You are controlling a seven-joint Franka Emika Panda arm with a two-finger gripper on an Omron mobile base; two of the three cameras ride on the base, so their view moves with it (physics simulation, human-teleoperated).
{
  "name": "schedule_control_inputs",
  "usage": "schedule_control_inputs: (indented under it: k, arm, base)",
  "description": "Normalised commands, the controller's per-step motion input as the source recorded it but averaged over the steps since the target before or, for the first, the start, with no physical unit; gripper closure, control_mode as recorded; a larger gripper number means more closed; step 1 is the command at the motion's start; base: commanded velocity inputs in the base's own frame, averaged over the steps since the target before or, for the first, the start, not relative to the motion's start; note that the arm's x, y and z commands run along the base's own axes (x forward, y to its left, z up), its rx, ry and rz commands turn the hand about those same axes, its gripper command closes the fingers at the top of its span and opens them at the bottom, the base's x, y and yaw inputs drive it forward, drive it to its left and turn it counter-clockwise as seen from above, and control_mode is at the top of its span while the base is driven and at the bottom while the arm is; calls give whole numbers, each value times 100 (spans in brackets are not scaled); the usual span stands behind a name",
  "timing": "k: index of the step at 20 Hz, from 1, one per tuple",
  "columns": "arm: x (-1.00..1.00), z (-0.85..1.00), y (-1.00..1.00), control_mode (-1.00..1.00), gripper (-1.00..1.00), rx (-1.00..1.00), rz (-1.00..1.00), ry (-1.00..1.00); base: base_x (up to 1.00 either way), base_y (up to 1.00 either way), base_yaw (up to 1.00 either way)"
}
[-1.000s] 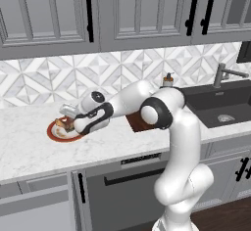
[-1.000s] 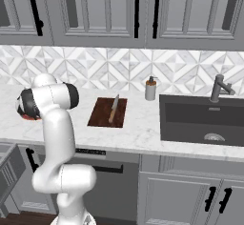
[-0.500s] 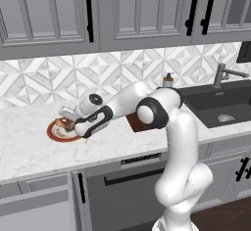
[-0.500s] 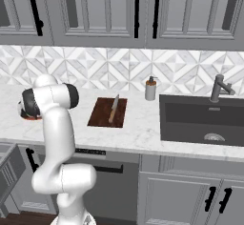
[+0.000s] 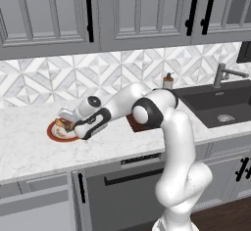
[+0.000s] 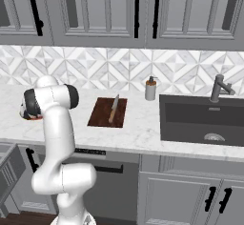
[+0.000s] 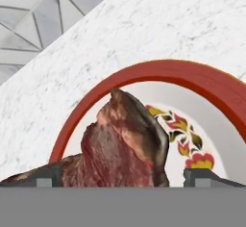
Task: Pick up the knife from the drawer and place it on the cutting board. Then place the meat from the plate to the cutting board.
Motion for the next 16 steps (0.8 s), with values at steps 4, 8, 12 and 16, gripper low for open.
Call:
schedule_control_inputs:
  k: [4,8,12,16]
  arm:
    - [8,-21,15,-100,100,0,0,0]
    - [3,-22,24,-100,100,0,0,0]
    - [0,-17,20,-100,100,0,0,0]
    - [0,-6,9,-100,100,0,0,0]
  base:
    - [0,0,0]
    - [0,0,0]
    - [0,0,0]
    - [0,0,0]
